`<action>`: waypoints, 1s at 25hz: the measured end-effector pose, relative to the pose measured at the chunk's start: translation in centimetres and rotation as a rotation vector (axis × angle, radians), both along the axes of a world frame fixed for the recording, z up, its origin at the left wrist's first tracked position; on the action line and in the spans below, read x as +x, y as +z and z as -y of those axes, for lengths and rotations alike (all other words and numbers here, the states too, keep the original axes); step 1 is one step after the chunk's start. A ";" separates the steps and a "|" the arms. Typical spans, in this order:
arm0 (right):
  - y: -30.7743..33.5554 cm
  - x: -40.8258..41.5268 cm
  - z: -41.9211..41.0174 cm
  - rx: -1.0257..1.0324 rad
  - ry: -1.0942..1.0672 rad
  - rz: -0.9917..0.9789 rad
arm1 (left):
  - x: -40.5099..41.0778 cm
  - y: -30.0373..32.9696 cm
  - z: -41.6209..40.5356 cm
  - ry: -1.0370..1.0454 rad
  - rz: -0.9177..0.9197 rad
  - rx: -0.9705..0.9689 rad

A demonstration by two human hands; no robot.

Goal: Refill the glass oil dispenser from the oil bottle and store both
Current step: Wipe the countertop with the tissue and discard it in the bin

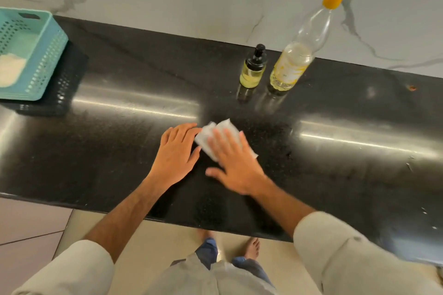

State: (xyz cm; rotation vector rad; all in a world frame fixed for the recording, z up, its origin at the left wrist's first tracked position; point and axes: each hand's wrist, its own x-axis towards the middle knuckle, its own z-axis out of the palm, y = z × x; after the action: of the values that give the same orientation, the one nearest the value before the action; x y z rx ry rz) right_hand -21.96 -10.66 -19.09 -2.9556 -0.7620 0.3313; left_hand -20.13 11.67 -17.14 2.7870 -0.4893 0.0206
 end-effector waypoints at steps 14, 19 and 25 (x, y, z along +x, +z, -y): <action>1.0 3.6 14.5 -0.053 -0.645 -0.013 | -1.5 -2.3 6.6 -0.242 -0.084 0.210; 0.9 -4.0 7.5 -0.049 -0.273 -0.031 | -1.9 -2.8 6.6 -0.233 -0.066 0.214; 1.1 -16.3 15.1 -0.079 -0.191 -0.100 | -1.8 -3.1 6.6 -0.241 -0.053 0.213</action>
State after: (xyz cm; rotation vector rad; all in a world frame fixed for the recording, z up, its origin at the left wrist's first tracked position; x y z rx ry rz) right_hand -38.21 -25.77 -17.97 -3.0258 -0.4616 0.5008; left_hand -21.96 5.10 -20.19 2.9029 -0.8558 -0.1675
